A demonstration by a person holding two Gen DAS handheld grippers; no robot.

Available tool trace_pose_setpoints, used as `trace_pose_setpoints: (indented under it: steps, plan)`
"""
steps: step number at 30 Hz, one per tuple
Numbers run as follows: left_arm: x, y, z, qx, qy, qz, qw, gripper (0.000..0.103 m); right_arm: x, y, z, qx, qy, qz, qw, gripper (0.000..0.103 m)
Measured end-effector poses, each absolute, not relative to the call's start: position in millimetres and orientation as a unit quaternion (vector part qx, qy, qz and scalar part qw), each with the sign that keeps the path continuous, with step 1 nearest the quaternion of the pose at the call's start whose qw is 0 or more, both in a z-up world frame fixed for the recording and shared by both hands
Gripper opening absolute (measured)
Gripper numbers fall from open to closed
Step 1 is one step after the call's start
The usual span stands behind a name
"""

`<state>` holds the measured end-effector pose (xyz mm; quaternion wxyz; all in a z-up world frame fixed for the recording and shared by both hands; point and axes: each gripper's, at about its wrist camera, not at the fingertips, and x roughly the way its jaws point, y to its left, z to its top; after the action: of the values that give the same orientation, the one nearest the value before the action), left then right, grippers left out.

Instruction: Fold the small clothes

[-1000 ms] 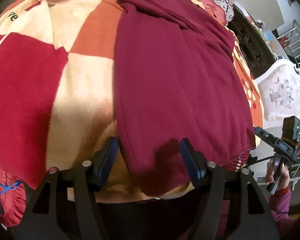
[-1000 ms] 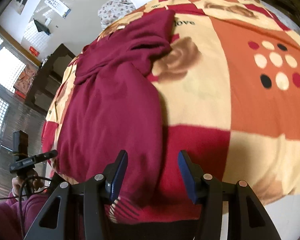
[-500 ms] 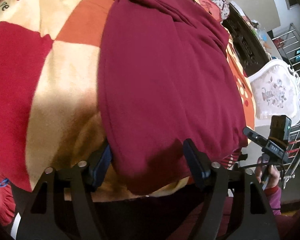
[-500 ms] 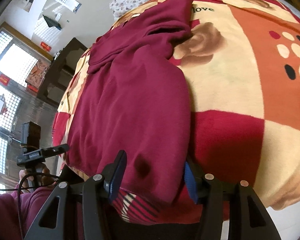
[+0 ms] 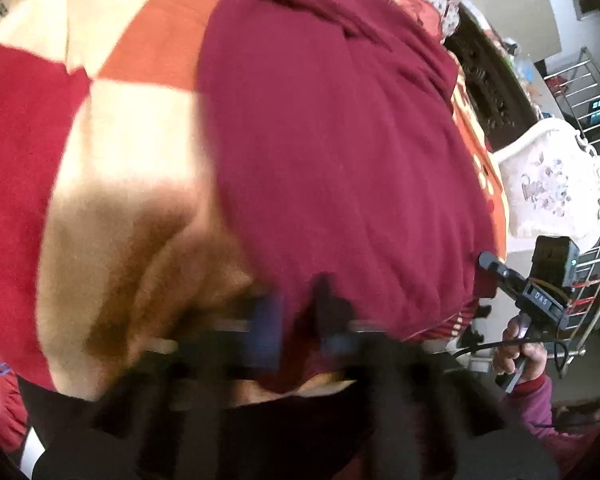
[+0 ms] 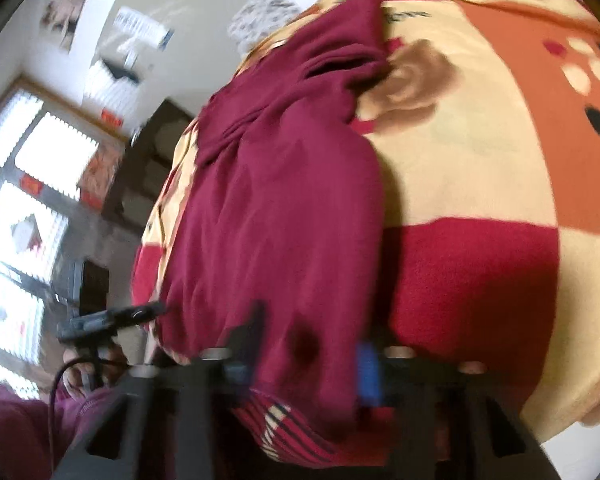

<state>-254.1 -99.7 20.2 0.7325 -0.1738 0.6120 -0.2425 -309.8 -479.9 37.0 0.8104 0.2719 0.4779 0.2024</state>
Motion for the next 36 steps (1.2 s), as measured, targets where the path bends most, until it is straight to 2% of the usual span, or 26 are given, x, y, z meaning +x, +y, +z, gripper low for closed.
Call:
trace_pose_setpoints:
  steps: [3, 8, 10, 17, 23, 24, 25, 26, 27, 30, 31, 32, 33, 34, 35, 36]
  plan:
    - [-255.3, -95.9, 35.7, -0.176, 0.591, -0.256, 0.744, 0.009, -314.9, -469.4, 56.6, 0.269, 0.457, 0.222, 0.818, 0.009]
    - [-270.1, -73.1, 93.8, -0.154, 0.521, -0.279, 0.791, 0.007, -334.6, -450.6, 89.1, 0.273, 0.435, 0.276, 0.812, 0.008]
    - [-274.5, -61.2, 101.2, -0.147, 0.514, -0.273, 0.8, 0.007, -342.5, -443.4, 92.8, 0.281, 0.436, 0.298, 0.801, 0.008]
    - [-266.4, -30.3, 40.7, -0.174, 0.563, -0.213, 0.779, 0.006, -340.2, -446.8, 45.7, 0.275, 0.501, 0.241, 0.785, 0.008]
    - [-261.2, -34.0, 38.4, -0.181, 0.57, -0.224, 0.769, 0.007, -336.3, -459.3, 31.0, 0.313, 0.519, 0.227, 0.762, 0.009]
    - [-259.1, -33.9, 37.1, -0.183, 0.573, -0.222, 0.768, 0.014, -334.3, -459.9, 27.6, 0.322, 0.52, 0.224, 0.759, 0.014]
    - [-256.9, -36.6, 34.8, -0.185, 0.578, -0.218, 0.764, 0.021, -333.9, -459.7, 23.9, 0.33, 0.521, 0.222, 0.755, 0.026]
    - [-256.0, -38.1, 31.1, -0.189, 0.586, -0.213, 0.759, 0.04, -332.4, -457.5, 18.7, 0.339, 0.524, 0.223, 0.749, 0.036]
    - [-255.9, -39.6, 27.2, -0.199, 0.59, -0.21, 0.754, 0.053, -332.3, -455.5, 16.3, 0.344, 0.524, 0.224, 0.746, 0.049]
    - [-257.4, -46.6, 26.3, -0.206, 0.582, -0.213, 0.757, 0.055, -338.0, -448.4, 21.7, 0.315, 0.515, 0.234, 0.762, 0.049]
    - [-256.8, -50.1, 26.9, -0.196, 0.582, -0.214, 0.76, 0.055, -337.5, -444.8, 24.0, 0.302, 0.519, 0.242, 0.762, 0.044]
    - [-256.3, -54.3, 29.2, -0.182, 0.581, -0.218, 0.763, 0.054, -336.4, -442.1, 26.4, 0.297, 0.524, 0.255, 0.756, 0.037]
    - [-254.7, -60.7, 32.9, -0.163, 0.583, -0.228, 0.763, 0.033, -334.5, -441.8, 29.3, 0.304, 0.52, 0.265, 0.753, 0.022]
    - [-253.7, -65.2, 37.4, -0.151, 0.584, -0.239, 0.761, 0.015, -333.0, -443.1, 33.7, 0.314, 0.51, 0.274, 0.752, 0.018]
    - [-252.3, -68.3, 42.2, -0.145, 0.582, -0.247, 0.761, 0.006, -328.4, -445.8, 41.5, 0.325, 0.494, 0.286, 0.754, 0.017]
    - [-250.2, -69.5, 48.4, -0.147, 0.576, -0.254, 0.763, 0.006, -324.7, -449.1, 47.4, 0.329, 0.483, 0.293, 0.757, 0.013]
